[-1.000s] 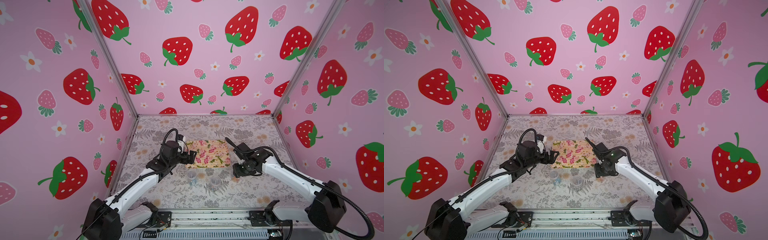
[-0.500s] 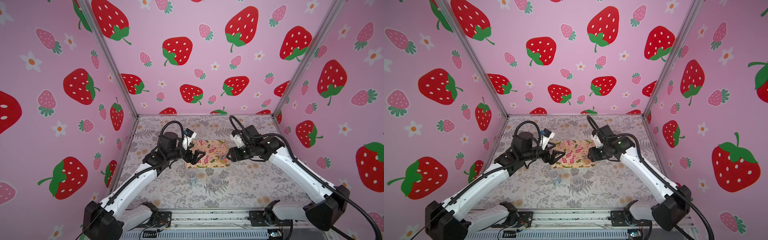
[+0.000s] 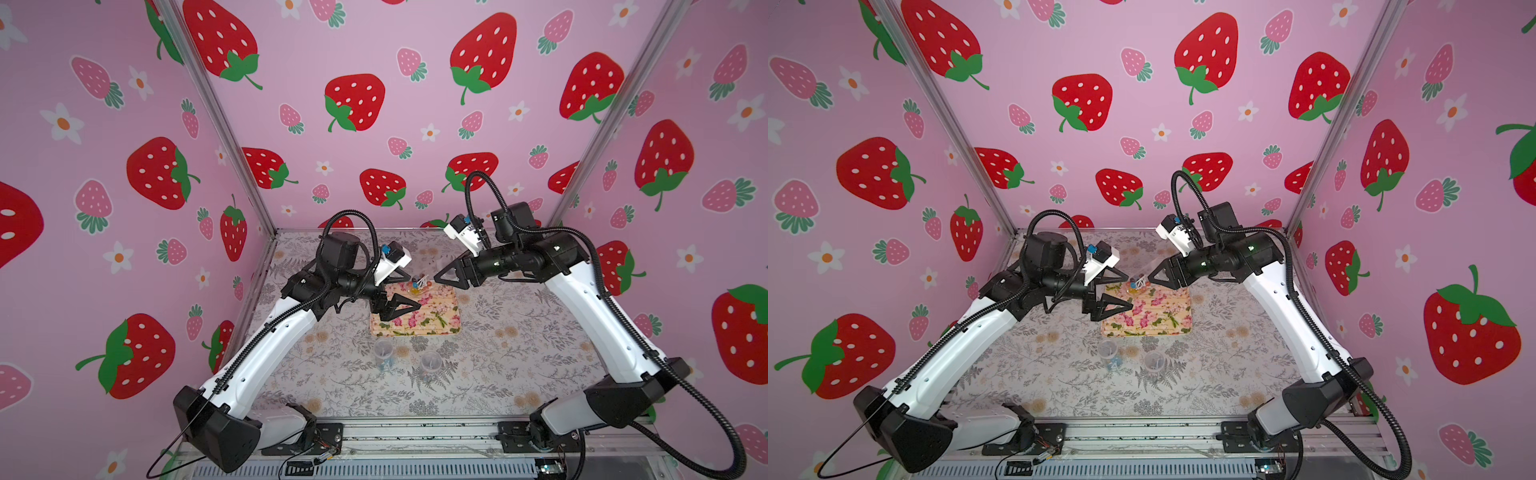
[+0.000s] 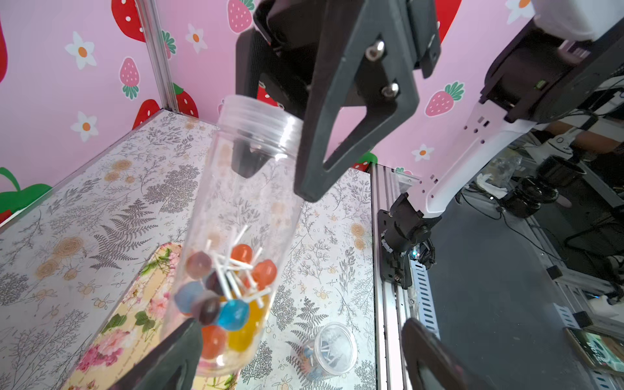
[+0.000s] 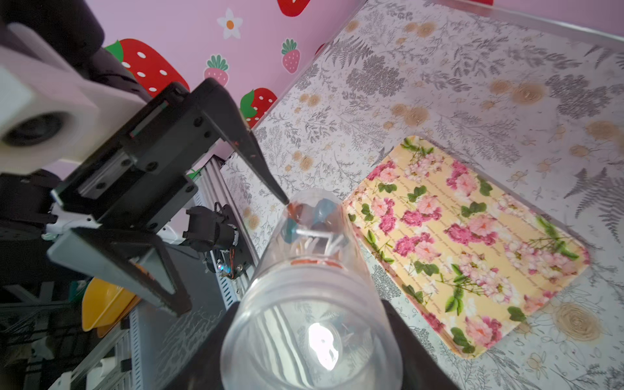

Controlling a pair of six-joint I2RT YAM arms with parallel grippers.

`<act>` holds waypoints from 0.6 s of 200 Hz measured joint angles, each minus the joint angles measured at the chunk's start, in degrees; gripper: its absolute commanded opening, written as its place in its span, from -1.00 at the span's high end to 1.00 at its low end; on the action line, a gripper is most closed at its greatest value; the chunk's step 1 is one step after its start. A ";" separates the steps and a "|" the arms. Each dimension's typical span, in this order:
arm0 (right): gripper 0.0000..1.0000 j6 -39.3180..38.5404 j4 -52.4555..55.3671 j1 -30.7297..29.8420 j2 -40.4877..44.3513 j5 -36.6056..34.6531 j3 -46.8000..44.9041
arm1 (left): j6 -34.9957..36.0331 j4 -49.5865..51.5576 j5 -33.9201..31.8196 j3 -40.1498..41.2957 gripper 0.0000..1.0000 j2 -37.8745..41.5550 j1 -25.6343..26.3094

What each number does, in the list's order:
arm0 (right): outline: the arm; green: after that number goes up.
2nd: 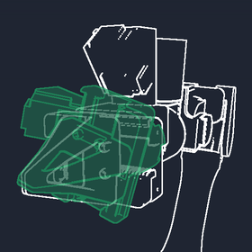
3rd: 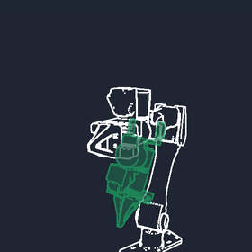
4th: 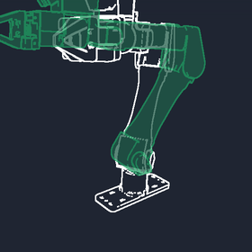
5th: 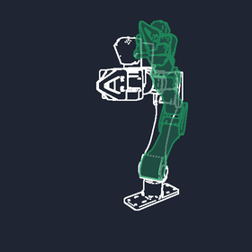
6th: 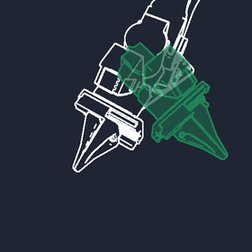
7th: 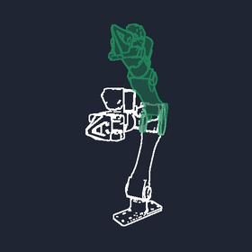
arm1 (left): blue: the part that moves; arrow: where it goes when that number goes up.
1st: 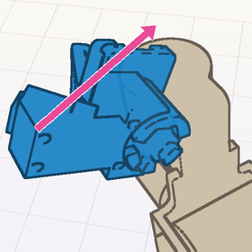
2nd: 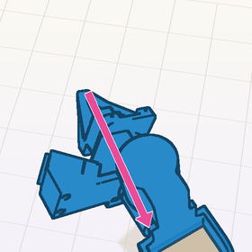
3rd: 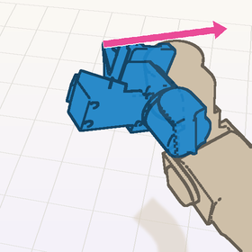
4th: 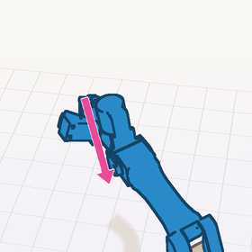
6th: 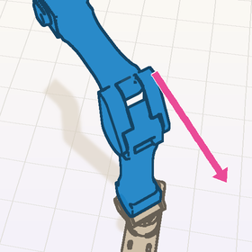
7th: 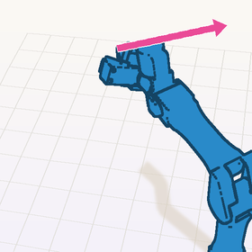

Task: Pour the candies out of the jar
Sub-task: Pick up the jar from the center of the board.

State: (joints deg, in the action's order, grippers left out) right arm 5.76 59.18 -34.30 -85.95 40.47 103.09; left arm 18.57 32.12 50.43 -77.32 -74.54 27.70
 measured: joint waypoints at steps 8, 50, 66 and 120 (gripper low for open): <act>0.11 -0.28 0.55 0.11 -0.02 1.05 -0.02 | 0.55 0.35 0.26 0.00 -0.88 -0.17 -0.09; 0.12 -1.03 0.70 -0.48 0.07 5.51 -0.98 | 1.40 0.98 0.52 0.00 -0.88 0.04 -0.07; 0.14 -1.11 0.48 -0.74 0.15 6.62 -1.70 | 1.68 1.16 0.52 0.00 -0.88 0.04 -0.07; 0.14 -1.09 -0.33 -1.38 0.48 8.92 -2.12 | 2.54 1.75 1.25 0.00 -0.71 -0.76 0.00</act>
State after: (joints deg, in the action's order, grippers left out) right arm 4.67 58.85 -35.68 -85.47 49.39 100.97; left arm 21.10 33.87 51.68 -77.32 -75.31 27.70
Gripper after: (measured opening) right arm 0.570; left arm 0.870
